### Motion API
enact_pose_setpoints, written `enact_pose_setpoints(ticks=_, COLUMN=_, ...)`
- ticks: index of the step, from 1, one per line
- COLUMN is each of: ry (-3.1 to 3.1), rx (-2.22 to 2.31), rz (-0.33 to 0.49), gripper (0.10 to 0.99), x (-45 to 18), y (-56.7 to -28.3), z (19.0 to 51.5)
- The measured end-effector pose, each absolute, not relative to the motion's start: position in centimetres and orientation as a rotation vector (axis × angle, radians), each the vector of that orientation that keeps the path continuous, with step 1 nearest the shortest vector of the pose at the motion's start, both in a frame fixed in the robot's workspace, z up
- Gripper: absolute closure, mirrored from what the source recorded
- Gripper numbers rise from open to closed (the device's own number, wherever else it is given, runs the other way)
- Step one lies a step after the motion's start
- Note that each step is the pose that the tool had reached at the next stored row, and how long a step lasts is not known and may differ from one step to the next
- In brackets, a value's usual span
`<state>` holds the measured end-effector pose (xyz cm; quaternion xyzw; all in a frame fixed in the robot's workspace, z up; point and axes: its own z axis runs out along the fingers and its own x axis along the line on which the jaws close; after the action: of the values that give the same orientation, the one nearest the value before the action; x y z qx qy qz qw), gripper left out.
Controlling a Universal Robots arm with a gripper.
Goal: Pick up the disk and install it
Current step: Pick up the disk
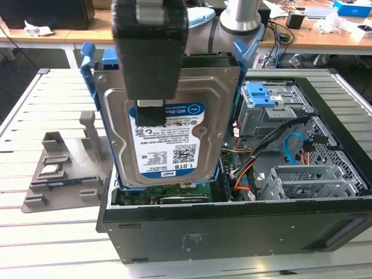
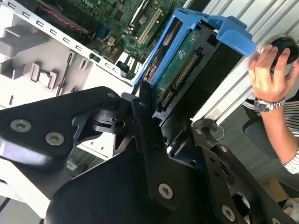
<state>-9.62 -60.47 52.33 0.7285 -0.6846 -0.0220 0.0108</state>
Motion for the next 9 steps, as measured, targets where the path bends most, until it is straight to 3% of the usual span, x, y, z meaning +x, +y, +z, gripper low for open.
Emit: enact_pose_setpoints(ticks=9, ry=-2.136, rx=2.273, rz=-0.069, gripper=0.722, x=-6.8, y=-60.5, z=52.3)
